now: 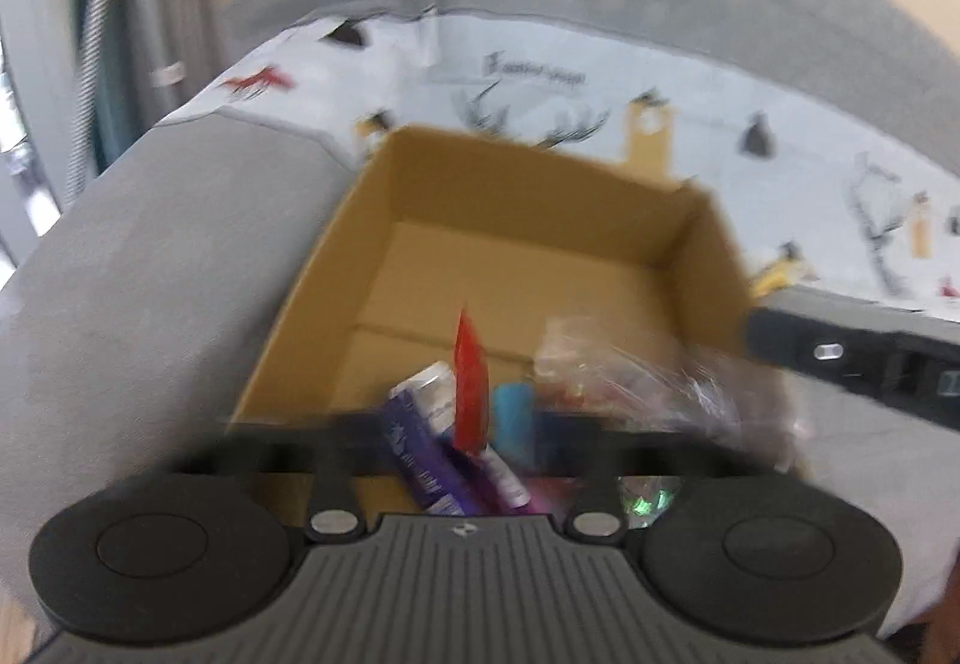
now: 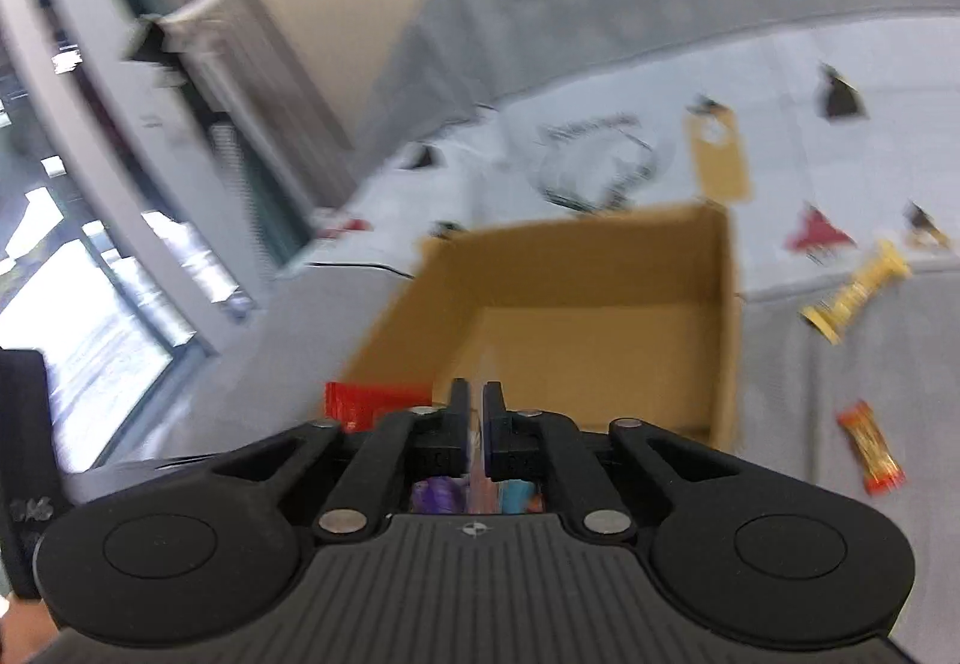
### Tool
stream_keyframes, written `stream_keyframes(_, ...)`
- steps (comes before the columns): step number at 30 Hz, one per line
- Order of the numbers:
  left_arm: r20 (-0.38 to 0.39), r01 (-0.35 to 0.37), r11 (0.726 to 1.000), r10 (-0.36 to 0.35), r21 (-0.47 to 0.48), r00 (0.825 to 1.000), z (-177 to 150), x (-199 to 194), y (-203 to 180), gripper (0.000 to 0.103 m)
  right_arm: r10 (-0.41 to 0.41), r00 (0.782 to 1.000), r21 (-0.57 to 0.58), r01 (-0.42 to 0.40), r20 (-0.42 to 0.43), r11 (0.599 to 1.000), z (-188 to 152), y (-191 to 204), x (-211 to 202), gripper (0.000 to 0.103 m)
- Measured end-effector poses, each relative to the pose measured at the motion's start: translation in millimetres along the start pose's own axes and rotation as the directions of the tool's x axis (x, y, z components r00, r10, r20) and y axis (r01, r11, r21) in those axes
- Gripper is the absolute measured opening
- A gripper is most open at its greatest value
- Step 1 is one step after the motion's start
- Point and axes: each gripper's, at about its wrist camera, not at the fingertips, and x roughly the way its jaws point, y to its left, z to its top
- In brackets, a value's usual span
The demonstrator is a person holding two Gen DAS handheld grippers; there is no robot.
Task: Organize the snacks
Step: 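Open both grippers to drop the packet and candy bag into the box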
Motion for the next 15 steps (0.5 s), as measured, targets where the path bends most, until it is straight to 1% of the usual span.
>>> stream_keyframes(1, 0.022, 0.017, 1.0, -0.017, -0.006, 1.0, -3, -5, 2, 0.101, -0.034, 0.999, 0.016, 0.034, 0.011, 0.999, -3, -2, -3, 0.032)
stream_keyframes(2, 0.052, 0.033, 0.999, -0.033, -0.002, 0.998, -6, -13, 2, 0.103, -0.065, 0.997, 0.039, 0.064, 0.039, 0.997, -8, -4, -11, 0.052)
stream_keyframes(3, 0.076, 0.02, 1.0, -0.02, 0.005, 0.997, -9, -22, -1, 0.103, -0.083, 0.995, 0.053, 0.08, 0.061, 0.995, -13, -7, -19, 0.067)
stream_keyframes(4, 0.095, 0.009, 1.0, -0.01, 0.007, 0.995, -11, -29, -5, 0.103, -0.104, 0.991, 0.057, 0.1, 0.08, 0.993, -18, -9, -27, 0.075)
stream_keyframes(5, 0.108, 0.013, 1.0, -0.014, 0.004, 0.994, -14, -36, -8, 0.103, -0.135, 0.986, 0.056, 0.13, 0.095, 0.99, -24, -10, -36, 0.086)
stream_keyframes(6, 0.107, 0.036, 0.999, -0.036, 0.004, 0.994, -15, -43, -14, 0.103, -0.156, 0.982, 0.054, 0.151, 0.105, 0.987, -30, -13, -44, 0.088)
stream_keyframes(9, 0.084, 0.094, 0.995, -0.096, 0.018, 0.992, -19, -57, -39, 0.103, -0.188, 0.975, 0.062, 0.182, 0.115, 0.981, -44, -28, -66, 0.088)
stream_keyframes(12, 0.092, 0.091, 0.994, -0.097, 0.067, 0.991, -25, -63, -72, 0.103, -0.222, 0.967, 0.108, 0.209, 0.126, 0.972, -53, -51, -86, 0.091)
stream_keyframes(15, 0.086, 0.092, 0.993, -0.098, 0.078, 0.991, -30, -61, -106, 0.103, -0.234, 0.962, 0.165, 0.21, 0.142, 0.964, -60, -78, -105, 0.092)
